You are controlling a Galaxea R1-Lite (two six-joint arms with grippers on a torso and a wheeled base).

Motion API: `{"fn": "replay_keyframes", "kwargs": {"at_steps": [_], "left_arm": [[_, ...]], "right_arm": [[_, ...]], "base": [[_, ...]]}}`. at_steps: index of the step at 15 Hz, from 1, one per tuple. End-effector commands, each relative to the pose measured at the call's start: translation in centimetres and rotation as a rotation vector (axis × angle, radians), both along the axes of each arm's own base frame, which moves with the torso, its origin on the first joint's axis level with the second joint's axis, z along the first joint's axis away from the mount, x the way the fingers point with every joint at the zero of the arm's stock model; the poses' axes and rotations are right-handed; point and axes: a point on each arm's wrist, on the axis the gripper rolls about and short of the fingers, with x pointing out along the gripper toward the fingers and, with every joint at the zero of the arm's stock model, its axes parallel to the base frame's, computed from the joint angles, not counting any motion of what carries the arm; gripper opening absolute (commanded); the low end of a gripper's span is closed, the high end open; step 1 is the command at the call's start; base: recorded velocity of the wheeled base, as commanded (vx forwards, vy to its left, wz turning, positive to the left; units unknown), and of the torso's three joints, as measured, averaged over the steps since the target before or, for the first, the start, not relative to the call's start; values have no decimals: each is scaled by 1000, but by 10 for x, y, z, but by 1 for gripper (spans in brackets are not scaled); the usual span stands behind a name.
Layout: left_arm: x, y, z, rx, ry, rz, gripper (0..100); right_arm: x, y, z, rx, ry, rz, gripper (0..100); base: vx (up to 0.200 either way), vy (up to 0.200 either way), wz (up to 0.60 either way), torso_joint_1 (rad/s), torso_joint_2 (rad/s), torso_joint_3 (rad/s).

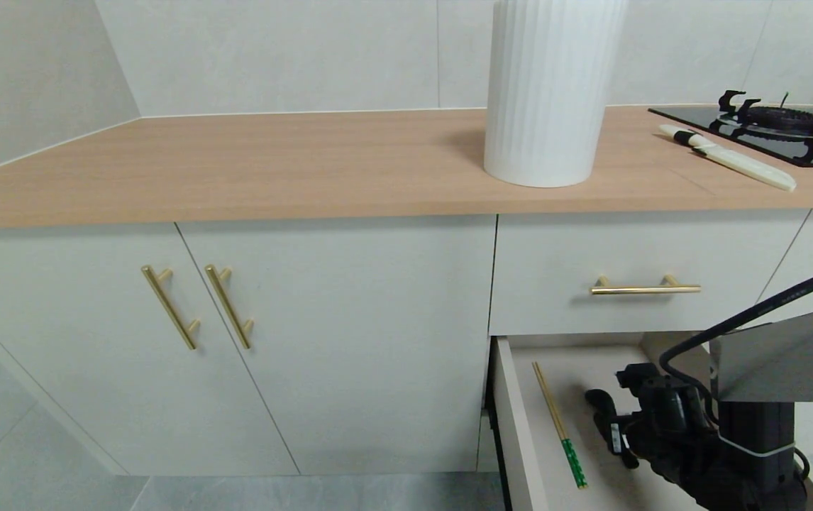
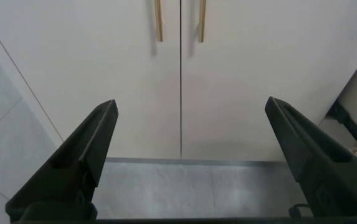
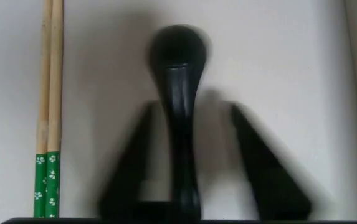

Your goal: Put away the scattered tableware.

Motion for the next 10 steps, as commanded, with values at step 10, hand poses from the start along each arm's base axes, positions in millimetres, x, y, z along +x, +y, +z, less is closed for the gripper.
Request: {"fn": "replay_keyframes", "kwargs": {"at_steps": [10], "left_arm": [[0, 0, 0, 0, 0, 1, 100]], "right_arm": [[-37, -9, 128, 52, -161, -2, 100]], "base": [[0, 0, 0, 0, 0, 0]]}}
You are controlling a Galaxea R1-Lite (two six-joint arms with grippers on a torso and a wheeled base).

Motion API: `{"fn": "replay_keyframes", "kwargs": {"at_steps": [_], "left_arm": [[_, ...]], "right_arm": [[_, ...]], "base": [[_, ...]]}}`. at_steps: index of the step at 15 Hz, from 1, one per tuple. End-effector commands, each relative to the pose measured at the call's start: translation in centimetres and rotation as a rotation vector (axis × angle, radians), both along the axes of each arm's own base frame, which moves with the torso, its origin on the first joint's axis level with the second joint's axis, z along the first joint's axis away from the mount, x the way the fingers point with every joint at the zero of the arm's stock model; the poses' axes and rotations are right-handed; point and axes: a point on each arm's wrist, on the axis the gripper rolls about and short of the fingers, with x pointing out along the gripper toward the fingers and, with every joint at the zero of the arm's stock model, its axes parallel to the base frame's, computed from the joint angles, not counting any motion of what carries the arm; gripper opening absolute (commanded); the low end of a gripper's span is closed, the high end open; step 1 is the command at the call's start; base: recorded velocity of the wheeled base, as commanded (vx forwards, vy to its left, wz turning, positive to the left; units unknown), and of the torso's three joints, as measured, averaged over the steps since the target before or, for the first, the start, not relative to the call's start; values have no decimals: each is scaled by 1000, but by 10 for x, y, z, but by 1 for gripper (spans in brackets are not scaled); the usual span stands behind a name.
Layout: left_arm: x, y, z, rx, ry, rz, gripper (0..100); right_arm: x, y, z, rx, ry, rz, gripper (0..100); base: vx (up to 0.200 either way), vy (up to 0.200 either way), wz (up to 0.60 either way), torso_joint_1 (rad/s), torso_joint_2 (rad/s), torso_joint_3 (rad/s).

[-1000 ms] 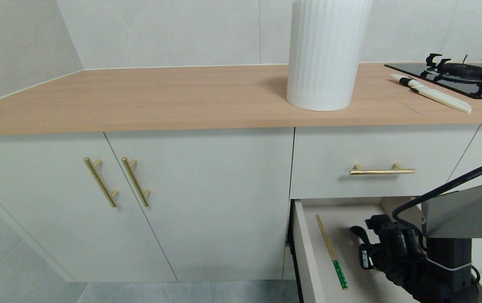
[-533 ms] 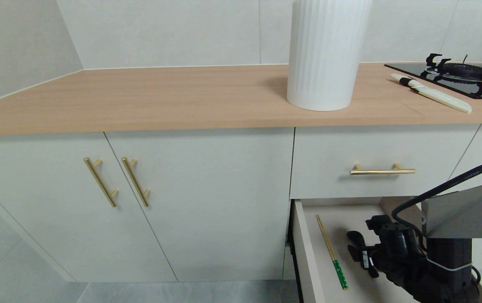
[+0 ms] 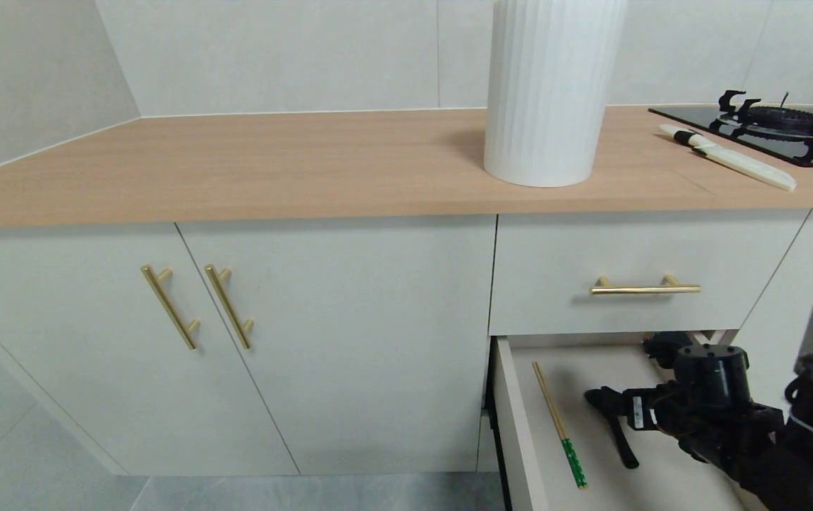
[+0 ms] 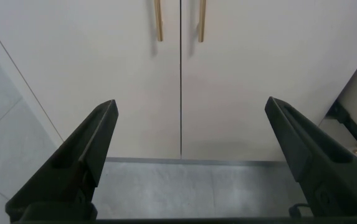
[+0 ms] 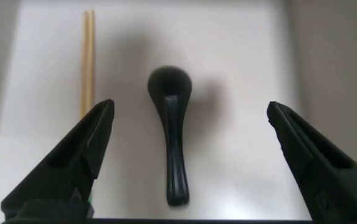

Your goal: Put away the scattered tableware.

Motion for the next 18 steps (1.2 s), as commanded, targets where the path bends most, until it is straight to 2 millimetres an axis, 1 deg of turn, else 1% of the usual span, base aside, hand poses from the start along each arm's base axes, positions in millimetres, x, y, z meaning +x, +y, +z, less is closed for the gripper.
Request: {"fn": "replay_keyframes", "kwargs": {"at_steps": [1, 4, 9, 10, 13, 17, 18], "left_arm": [[0, 0, 0, 0, -1, 1, 100], [0, 0, 0, 3, -1, 1, 100], [0, 0, 0, 3, -1, 1, 100], [0, 0, 0, 1, -1, 1, 100], [0, 0, 0, 1, -1, 1, 100], [0, 0, 0, 1, -1, 1, 100], [0, 0, 0, 1, -1, 1, 100]], "right_arm": [[-27, -5, 65, 29, -77, 6, 100], [-56, -6, 84, 28, 19, 36, 100], [-86, 7, 117, 66, 155, 116, 100], [-92, 7, 124, 86, 197, 143, 100], [-99, 5, 140, 111, 310, 129, 100], [-103, 5, 141, 114, 375, 135, 100], [-103, 5, 140, 106, 390, 136, 100]], "base": [[0, 0, 0, 0, 0, 0], [0, 0, 0, 0, 0, 0], [0, 0, 0, 0, 0, 0], [-200, 0, 0, 2, -2, 2], [-200, 0, 0, 12, 4, 4], [-200, 0, 0, 0, 4, 6], [0, 0, 0, 0, 0, 0]]}}
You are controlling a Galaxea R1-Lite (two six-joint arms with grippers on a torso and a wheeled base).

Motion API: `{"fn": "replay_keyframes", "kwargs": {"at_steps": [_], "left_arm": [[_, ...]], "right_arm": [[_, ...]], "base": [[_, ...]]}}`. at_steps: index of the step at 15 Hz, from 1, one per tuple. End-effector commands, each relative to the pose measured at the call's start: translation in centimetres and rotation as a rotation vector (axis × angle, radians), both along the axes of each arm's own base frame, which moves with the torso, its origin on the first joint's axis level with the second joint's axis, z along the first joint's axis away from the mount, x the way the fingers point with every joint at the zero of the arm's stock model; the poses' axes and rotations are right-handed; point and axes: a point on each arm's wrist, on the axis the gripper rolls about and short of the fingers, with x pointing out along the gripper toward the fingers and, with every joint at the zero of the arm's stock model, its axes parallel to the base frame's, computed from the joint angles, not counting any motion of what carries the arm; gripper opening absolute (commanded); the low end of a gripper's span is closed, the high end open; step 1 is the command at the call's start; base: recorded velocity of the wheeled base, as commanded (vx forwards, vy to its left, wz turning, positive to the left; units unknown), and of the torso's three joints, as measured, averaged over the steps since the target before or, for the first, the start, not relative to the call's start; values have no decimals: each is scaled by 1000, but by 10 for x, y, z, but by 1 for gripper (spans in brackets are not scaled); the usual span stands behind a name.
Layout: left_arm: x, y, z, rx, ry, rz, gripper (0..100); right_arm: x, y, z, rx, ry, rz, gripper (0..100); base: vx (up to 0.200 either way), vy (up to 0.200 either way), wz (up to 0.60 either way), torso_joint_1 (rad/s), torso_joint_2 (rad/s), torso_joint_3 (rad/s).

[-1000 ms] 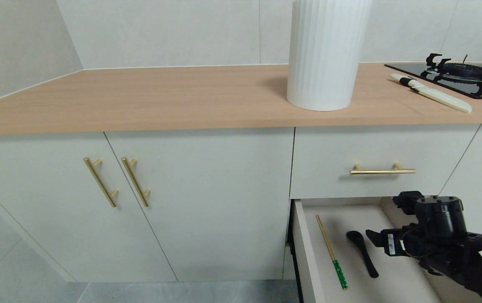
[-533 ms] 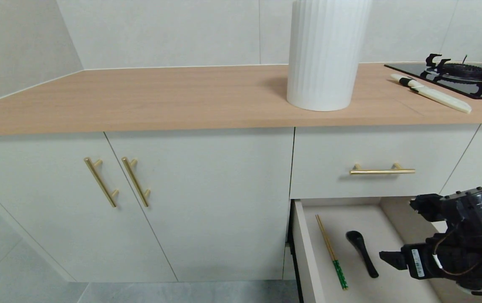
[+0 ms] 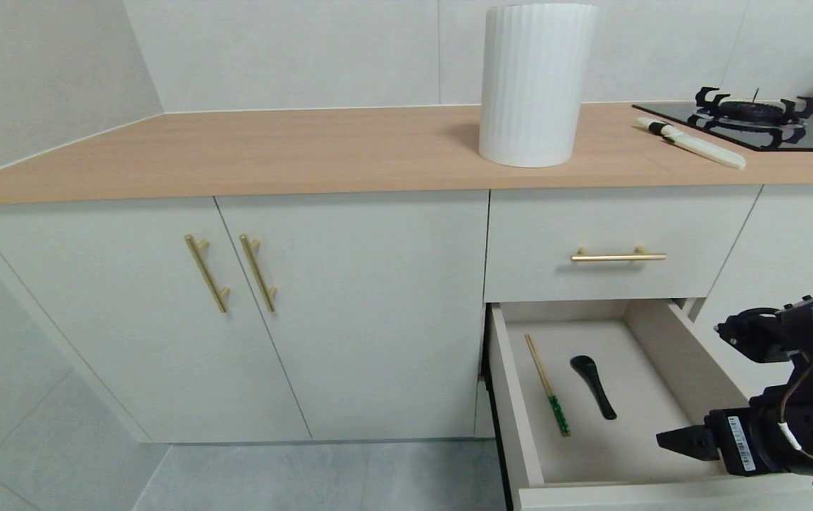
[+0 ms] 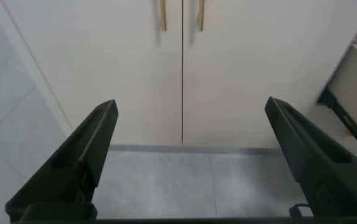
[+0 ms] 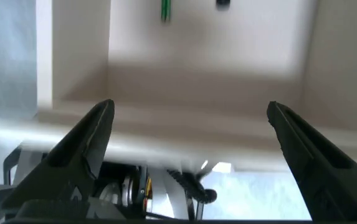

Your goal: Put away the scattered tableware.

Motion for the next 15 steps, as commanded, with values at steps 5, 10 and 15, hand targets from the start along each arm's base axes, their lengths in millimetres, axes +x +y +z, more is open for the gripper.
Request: {"fn": "replay_keyframes", "kwargs": {"at_steps": [5, 10, 15], "left_arm": [[0, 0, 0, 0, 0, 0, 100], [0, 0, 0, 0, 0, 0, 100], [0, 0, 0, 0, 0, 0, 100]], "right_arm": [[-5, 6, -7, -62, 231, 61, 100], [12, 18, -36, -116, 363, 67, 100], [21, 22, -46, -124, 351, 49, 100]], "base": [[0, 0, 0, 0, 0, 0], [0, 0, 0, 0, 0, 0], [0, 0, 0, 0, 0, 0]]}}
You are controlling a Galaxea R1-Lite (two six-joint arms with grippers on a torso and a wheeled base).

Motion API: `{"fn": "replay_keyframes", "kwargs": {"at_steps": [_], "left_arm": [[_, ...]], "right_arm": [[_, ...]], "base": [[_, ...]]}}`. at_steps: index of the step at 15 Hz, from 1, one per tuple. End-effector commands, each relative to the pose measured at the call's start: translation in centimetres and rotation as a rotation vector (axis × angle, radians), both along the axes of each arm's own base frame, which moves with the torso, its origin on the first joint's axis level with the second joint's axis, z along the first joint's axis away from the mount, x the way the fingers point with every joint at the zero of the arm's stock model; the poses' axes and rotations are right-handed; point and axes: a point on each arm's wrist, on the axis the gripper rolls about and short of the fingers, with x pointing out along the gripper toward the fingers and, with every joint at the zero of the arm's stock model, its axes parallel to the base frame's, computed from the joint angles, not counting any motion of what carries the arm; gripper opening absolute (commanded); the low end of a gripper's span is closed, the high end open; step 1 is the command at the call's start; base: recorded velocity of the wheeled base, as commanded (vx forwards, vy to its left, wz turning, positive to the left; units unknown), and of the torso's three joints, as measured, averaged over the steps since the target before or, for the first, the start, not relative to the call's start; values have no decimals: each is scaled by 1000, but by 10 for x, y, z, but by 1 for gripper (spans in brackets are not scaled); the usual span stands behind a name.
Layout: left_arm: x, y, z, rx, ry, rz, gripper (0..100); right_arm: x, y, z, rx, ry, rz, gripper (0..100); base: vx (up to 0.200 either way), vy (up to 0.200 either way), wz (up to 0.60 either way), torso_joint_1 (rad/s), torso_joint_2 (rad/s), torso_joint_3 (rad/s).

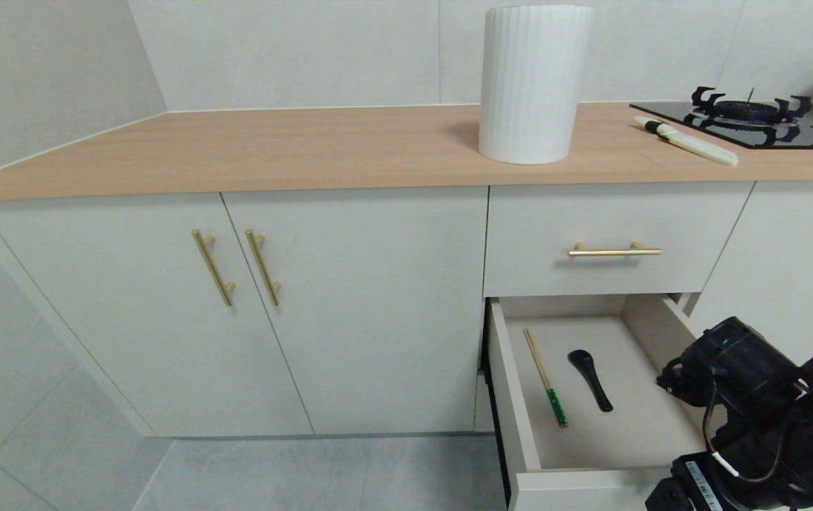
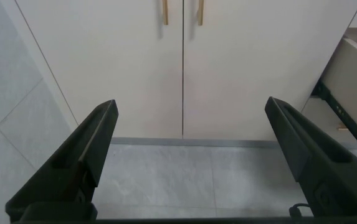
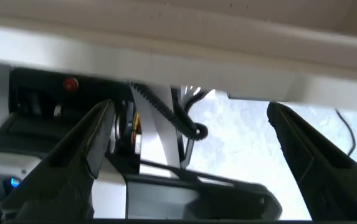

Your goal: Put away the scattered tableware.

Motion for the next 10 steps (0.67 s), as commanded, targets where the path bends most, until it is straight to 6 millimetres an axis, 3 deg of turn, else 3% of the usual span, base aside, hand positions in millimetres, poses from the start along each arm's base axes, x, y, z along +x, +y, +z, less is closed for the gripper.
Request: {"fn": "replay_keyframes", "kwargs": {"at_steps": [1, 7, 10], "left_arm": [[0, 0, 0, 0, -1, 1, 100], [0, 0, 0, 0, -1, 1, 100], [0, 0, 0, 0, -1, 1, 100]], "right_arm": [[3, 1, -5, -10, 0, -9, 100], [14, 4, -10, -21, -73, -61, 100], [35, 8, -25, -47, -128, -96, 100]], "base": [[0, 0, 0, 0, 0, 0], [0, 0, 0, 0, 0, 0], [0, 0, 0, 0, 0, 0]]}}
